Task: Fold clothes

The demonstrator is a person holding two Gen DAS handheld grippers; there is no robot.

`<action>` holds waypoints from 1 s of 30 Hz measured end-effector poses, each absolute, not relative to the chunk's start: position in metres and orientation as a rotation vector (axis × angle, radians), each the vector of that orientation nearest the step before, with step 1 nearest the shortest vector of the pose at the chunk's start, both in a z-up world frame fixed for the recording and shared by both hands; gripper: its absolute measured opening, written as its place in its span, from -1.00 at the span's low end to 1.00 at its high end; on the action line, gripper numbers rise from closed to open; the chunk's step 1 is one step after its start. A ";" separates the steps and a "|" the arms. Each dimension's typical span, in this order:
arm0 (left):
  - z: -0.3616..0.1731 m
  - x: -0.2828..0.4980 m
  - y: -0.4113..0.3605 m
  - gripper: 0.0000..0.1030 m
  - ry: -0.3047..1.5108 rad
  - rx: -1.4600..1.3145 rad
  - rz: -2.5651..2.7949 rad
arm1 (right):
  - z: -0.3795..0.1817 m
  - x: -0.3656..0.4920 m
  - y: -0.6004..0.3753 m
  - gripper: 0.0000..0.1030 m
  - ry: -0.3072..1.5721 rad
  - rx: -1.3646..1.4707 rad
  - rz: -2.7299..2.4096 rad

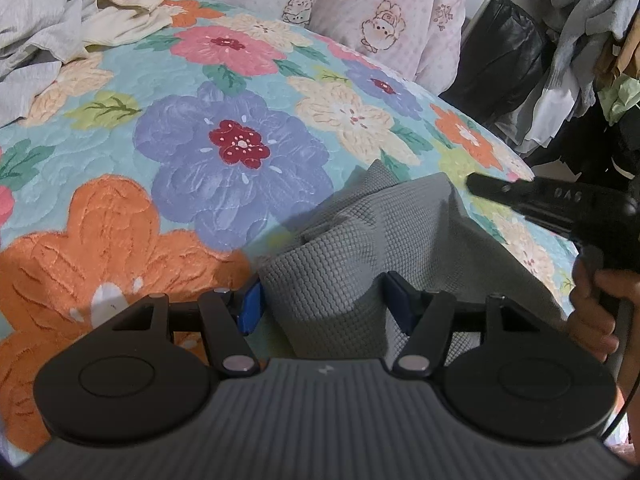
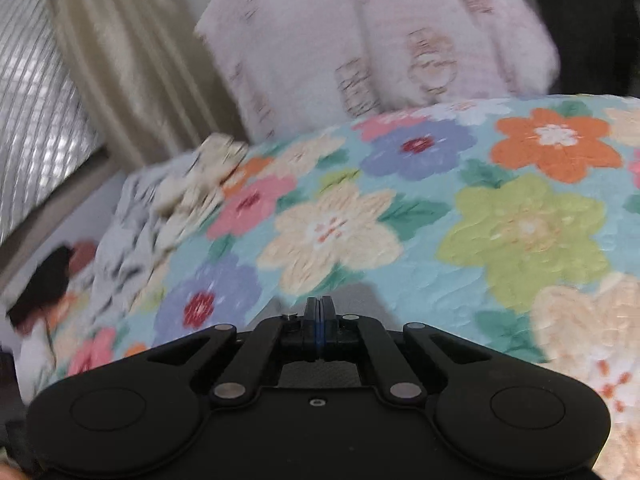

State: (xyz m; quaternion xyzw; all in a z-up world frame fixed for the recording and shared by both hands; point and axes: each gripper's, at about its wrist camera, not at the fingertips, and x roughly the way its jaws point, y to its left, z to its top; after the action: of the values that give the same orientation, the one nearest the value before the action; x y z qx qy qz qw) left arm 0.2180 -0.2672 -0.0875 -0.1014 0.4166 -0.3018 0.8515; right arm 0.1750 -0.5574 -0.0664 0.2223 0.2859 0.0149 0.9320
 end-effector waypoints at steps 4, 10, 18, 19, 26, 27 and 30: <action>-0.088 0.217 -0.268 0.20 0.874 -0.209 -0.635 | -0.065 0.167 -0.580 -0.96 0.566 0.496 -0.066; -0.087 0.216 -0.268 0.20 0.873 -0.202 -0.631 | -0.061 0.147 -0.613 -0.96 0.517 0.556 -0.175; -0.070 0.218 -0.261 0.29 0.810 -0.134 -0.516 | -0.067 0.099 -0.639 -0.73 0.592 0.764 -0.248; -0.069 0.220 -0.258 0.29 0.802 -0.126 -0.485 | -0.064 0.091 -0.637 -0.57 0.581 0.774 -0.220; -0.051 0.222 -0.227 0.30 0.831 -0.224 -0.475 | -0.060 0.033 -0.610 0.27 0.684 0.900 -0.252; -0.051 0.223 -0.225 0.32 0.849 -0.233 -0.488 | -0.061 0.025 -0.605 0.27 0.699 0.933 -0.258; -0.054 0.226 -0.217 0.35 0.907 -0.262 -0.512 | -0.064 0.011 -0.586 0.30 0.749 1.000 -0.273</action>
State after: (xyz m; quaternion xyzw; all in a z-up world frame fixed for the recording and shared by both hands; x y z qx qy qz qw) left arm 0.2258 -0.2166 -0.0541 -0.1247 0.4318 -0.2439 0.8593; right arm 0.0105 -0.5857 -0.0637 0.4667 0.3496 -0.1274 0.8023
